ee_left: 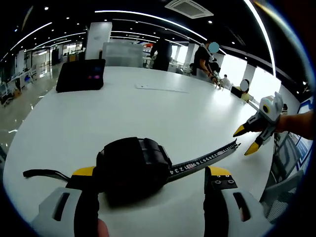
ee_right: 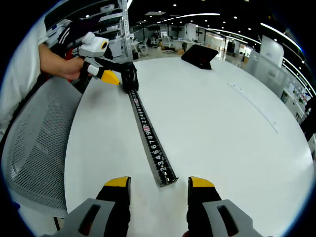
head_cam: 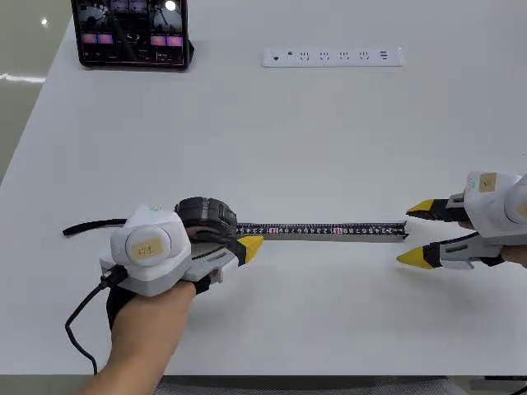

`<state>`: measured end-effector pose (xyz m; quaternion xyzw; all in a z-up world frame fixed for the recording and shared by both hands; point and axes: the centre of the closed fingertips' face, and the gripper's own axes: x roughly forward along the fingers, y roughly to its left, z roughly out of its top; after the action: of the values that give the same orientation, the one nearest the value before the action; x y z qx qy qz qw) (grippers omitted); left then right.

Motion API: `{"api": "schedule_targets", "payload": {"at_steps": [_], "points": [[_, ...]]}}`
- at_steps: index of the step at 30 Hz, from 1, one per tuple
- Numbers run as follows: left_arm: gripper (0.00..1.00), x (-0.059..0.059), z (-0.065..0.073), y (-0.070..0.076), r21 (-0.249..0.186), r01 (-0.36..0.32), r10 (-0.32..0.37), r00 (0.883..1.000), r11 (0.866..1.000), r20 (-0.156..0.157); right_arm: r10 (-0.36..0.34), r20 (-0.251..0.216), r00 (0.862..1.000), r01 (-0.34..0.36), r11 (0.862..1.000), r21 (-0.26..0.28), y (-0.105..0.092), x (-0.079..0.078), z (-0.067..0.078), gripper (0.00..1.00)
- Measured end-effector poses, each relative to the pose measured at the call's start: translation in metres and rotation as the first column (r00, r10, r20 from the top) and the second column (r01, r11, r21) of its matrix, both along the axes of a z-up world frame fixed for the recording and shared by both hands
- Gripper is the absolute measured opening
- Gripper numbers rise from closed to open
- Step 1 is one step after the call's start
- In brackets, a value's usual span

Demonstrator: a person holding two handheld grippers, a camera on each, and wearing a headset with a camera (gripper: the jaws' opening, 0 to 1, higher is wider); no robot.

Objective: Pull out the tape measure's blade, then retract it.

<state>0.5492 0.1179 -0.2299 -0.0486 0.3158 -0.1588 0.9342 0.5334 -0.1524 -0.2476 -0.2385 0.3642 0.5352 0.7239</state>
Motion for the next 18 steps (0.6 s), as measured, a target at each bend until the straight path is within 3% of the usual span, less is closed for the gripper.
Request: {"api": "schedule_targets", "payload": {"at_steps": [10, 18], "points": [[0.79, 0.006, 0.0, 0.006, -0.01, -0.098, 0.098, 0.995, 0.995, 0.012, 0.046, 0.004, 0.999, -0.046, 0.999, -0.014, 0.001, 0.003, -0.002, 0.34], [0.73, 0.009, -0.002, 0.011, -0.012, -0.149, 0.149, 0.989, 0.989, 0.0, 0.072, -0.003, 0.997, -0.072, 0.997, -0.026, 0.001, 0.002, -0.005, 0.3]]}}
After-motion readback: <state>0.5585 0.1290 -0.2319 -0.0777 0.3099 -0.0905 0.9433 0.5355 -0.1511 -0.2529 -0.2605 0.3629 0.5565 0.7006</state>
